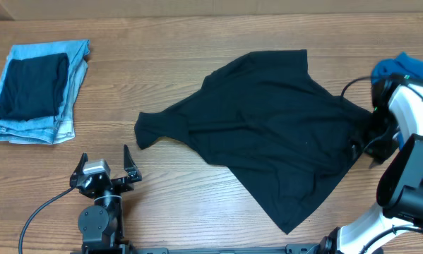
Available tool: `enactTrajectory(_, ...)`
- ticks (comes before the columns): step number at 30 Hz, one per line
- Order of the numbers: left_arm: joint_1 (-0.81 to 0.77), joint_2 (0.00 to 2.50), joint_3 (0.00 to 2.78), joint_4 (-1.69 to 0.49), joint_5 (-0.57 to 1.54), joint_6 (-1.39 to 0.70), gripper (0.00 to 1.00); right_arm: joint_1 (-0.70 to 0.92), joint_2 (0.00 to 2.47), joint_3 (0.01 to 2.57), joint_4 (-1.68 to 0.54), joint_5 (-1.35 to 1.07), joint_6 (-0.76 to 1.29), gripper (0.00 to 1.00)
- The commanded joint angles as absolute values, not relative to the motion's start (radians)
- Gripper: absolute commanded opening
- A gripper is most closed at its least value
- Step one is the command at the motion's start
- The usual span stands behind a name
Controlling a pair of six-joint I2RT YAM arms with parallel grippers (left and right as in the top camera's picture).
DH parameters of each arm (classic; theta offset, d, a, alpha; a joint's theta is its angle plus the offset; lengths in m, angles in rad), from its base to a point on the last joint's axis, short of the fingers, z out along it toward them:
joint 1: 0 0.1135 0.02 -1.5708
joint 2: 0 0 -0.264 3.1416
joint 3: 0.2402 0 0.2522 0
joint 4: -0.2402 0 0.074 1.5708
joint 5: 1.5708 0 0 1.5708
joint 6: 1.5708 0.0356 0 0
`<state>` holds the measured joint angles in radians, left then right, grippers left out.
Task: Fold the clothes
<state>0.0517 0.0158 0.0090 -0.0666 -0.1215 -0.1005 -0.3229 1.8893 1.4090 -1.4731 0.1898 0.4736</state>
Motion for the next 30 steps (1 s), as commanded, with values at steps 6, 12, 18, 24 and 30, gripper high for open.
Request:
enactTrajectory(6, 0.043, 0.006, 0.005, -0.064, -0.138, -0.089, 1.00, -0.235, 1.863, 1.493, -1.528, -0.199, 0.283, 0.52)
enactTrajectory(12, 0.043, 0.006, 0.005, -0.064, -0.138, -0.089, 1.00, -0.097, 1.861, 1.491, -1.554, -0.192, 0.358, 0.50)
enactTrajectory(18, 0.043, 0.006, 0.005, -0.064, -0.138, -0.089, 1.00, -0.067, 1.821, 1.432, -1.558, -0.076, 0.532, 0.50)
enactTrajectory(24, 0.043, 0.006, 0.005, -0.064, -0.138, -0.089, 1.00, -0.067, 1.701, 1.316, -1.515, -0.076, 0.553, 0.52)
enactTrajectory(30, 0.043, 0.006, 0.005, -0.064, -0.138, -0.089, 1.00, -0.068, 1.663, 1.185, -1.438, -0.076, 0.556, 0.53)
